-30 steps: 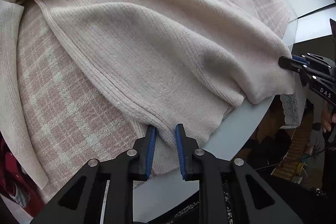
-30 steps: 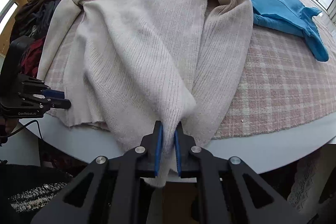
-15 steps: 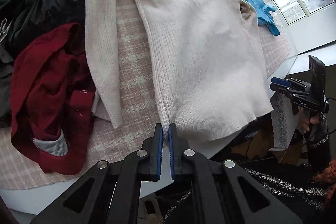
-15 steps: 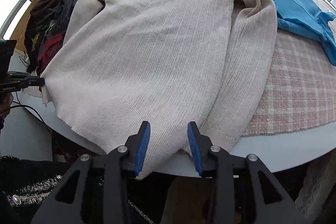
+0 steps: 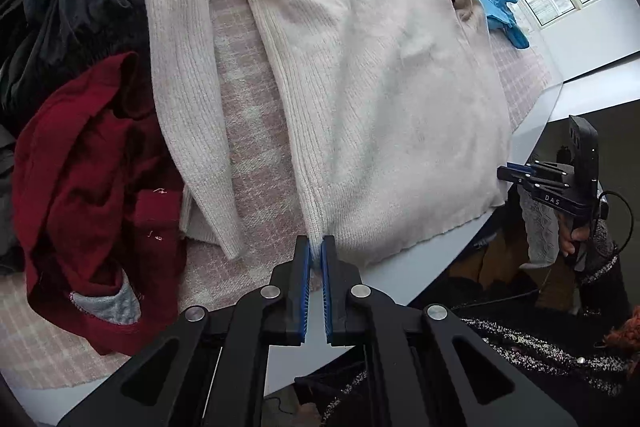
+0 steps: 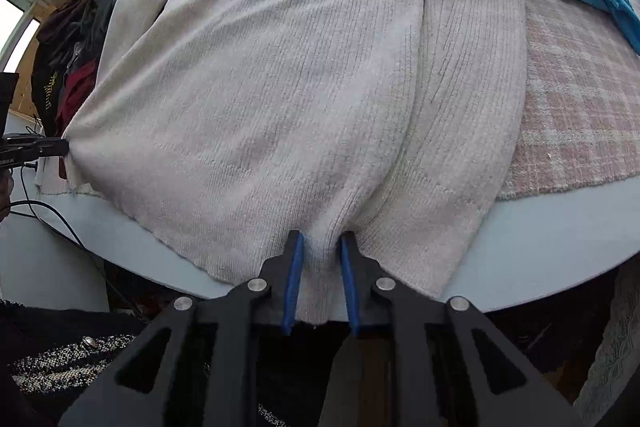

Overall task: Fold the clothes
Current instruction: 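Pull the cardigan hem with both grippers to straighten it flat, then grasp a cardigan sleeve with the left gripper and lift it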

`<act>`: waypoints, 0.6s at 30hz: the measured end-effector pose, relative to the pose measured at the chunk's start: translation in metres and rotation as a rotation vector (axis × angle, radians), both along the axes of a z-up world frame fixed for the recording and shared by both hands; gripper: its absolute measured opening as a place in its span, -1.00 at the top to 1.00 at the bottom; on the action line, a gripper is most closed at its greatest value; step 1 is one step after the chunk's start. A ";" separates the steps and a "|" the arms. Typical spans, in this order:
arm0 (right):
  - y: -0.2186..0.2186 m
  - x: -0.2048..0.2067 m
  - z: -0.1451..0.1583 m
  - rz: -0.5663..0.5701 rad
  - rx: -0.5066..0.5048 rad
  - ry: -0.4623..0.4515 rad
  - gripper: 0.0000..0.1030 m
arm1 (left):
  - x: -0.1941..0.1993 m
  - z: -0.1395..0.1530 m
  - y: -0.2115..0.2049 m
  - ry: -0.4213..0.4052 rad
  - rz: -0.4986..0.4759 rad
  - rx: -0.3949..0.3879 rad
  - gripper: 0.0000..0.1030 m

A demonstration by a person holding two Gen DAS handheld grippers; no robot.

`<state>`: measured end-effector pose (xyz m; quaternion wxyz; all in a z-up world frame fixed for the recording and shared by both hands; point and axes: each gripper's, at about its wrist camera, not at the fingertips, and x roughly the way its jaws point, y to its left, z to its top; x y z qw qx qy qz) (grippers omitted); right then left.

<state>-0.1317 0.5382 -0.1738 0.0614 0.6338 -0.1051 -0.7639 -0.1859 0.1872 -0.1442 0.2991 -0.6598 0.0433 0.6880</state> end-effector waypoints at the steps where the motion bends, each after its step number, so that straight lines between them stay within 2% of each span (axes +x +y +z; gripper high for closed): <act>1: -0.001 -0.001 0.003 0.009 0.021 -0.005 0.92 | 0.000 0.006 0.002 0.005 -0.005 0.003 0.91; 4: -0.004 -0.003 0.011 0.036 0.082 -0.019 0.92 | 0.006 0.032 0.004 0.040 -0.037 0.019 0.91; 6: -0.006 -0.005 0.016 0.053 0.123 -0.029 0.93 | 0.012 0.034 0.008 0.063 -0.072 0.013 0.91; 9: -0.009 -0.007 0.024 0.080 0.185 -0.044 0.91 | 0.011 0.000 0.015 0.016 -0.093 -0.006 0.89; 11: -0.011 -0.009 0.029 0.098 0.226 -0.053 0.75 | 0.007 -0.024 0.014 -0.030 -0.081 -0.032 0.89; 12: -0.012 -0.010 0.032 0.106 0.245 -0.057 0.61 | 0.004 -0.024 0.007 -0.025 -0.062 -0.032 0.89; 14: -0.012 -0.012 0.045 0.115 0.244 -0.044 0.61 | -0.004 -0.017 -0.009 0.004 -0.015 -0.025 0.85; 16: -0.013 -0.014 0.057 0.124 0.244 -0.031 0.51 | -0.019 -0.003 -0.030 0.086 0.062 -0.035 0.61; 18: -0.013 -0.016 0.070 0.131 0.242 -0.017 0.34 | -0.041 0.002 -0.044 0.146 0.131 -0.048 0.57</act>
